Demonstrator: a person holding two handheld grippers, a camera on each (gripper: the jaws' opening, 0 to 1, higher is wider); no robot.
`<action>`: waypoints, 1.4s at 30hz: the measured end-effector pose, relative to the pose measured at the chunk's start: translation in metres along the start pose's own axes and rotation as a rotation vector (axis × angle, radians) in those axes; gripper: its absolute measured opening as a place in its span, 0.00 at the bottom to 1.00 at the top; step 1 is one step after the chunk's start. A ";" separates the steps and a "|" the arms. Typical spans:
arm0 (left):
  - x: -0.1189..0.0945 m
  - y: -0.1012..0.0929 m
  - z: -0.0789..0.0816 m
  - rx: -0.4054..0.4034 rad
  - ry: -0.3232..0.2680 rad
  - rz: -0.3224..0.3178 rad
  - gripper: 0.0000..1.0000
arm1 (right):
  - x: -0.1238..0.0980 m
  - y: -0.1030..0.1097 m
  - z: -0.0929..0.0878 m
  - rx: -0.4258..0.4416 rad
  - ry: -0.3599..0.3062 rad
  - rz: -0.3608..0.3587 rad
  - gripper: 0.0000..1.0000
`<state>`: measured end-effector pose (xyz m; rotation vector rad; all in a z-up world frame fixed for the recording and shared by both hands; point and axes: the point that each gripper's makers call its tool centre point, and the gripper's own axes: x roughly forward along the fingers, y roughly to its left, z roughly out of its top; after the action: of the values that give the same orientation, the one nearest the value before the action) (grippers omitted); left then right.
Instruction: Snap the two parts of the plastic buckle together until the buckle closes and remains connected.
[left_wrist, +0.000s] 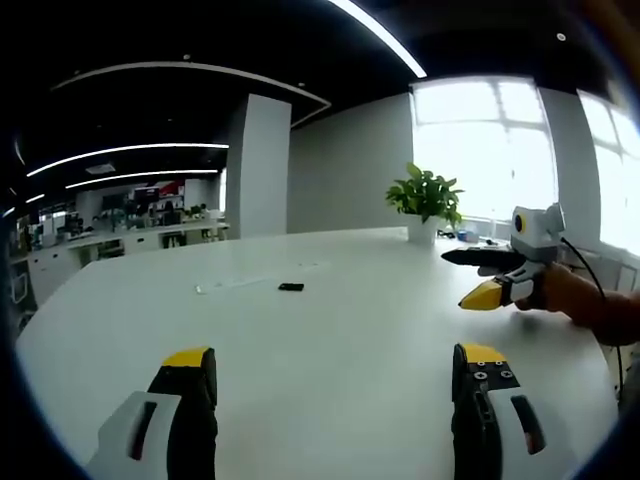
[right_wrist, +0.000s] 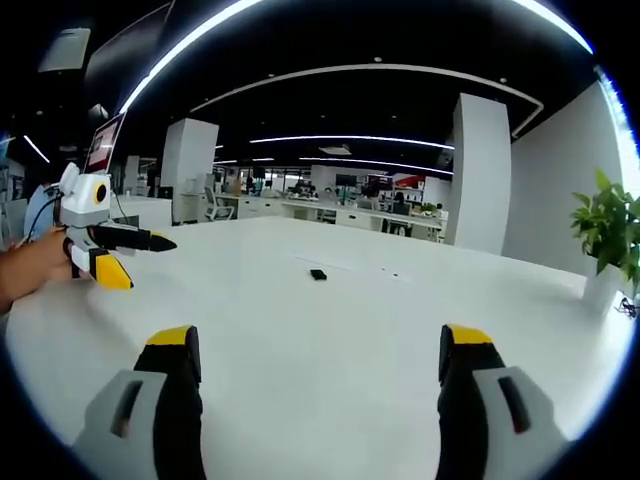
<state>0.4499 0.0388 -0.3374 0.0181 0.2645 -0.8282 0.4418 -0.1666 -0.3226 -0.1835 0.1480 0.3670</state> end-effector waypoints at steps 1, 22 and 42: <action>0.000 0.000 0.000 0.001 0.001 0.001 0.99 | 0.000 0.000 0.000 -0.001 0.001 0.000 1.00; 0.001 0.002 0.001 0.001 0.001 0.001 0.99 | 0.001 -0.001 0.001 -0.002 0.000 -0.002 1.00; 0.001 0.001 0.000 0.004 0.006 0.002 0.99 | 0.000 0.000 0.002 -0.004 -0.002 0.001 1.00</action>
<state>0.4508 0.0389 -0.3377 0.0249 0.2686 -0.8271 0.4417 -0.1660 -0.3203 -0.1871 0.1455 0.3680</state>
